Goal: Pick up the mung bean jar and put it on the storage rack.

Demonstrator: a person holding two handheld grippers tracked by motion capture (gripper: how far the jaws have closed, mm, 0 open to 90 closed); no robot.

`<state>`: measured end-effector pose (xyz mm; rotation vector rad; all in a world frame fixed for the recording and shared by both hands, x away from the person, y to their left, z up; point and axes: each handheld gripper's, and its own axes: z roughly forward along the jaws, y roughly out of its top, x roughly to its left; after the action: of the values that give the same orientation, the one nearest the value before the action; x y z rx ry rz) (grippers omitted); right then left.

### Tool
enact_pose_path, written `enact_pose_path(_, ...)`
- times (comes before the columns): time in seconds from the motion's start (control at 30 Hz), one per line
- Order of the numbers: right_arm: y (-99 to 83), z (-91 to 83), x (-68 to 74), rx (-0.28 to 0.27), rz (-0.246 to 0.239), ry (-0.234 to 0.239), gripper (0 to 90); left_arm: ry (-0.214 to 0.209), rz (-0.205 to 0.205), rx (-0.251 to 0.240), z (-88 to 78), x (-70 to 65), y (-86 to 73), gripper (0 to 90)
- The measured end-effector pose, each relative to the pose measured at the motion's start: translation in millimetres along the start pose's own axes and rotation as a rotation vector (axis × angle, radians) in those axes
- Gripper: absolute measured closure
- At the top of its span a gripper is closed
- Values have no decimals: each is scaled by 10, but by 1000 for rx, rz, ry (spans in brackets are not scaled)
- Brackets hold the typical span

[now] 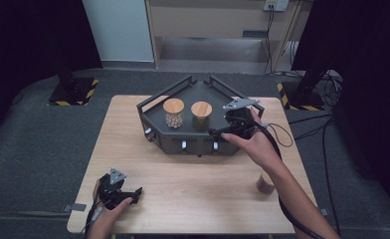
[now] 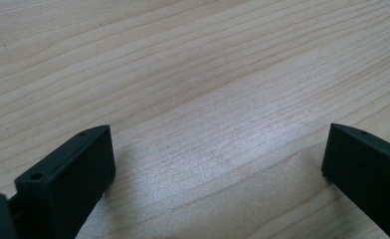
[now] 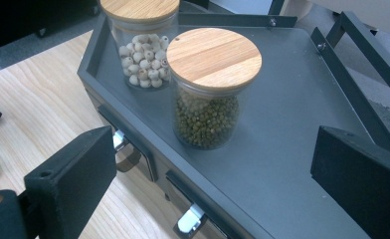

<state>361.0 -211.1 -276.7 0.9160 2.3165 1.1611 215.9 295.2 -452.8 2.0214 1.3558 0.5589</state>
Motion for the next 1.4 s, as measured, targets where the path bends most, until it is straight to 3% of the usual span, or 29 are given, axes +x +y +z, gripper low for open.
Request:
enact_pose_path(0.3, -42, -114, 1, 20, -17, -8, 48, 0, 0, 0, 0, 0, 0, 0)
enact_pose_path(1.4, -376, -446, -99, 28, 19, -27, 49, 0, 0, 0, 0, 0, 0, 0)
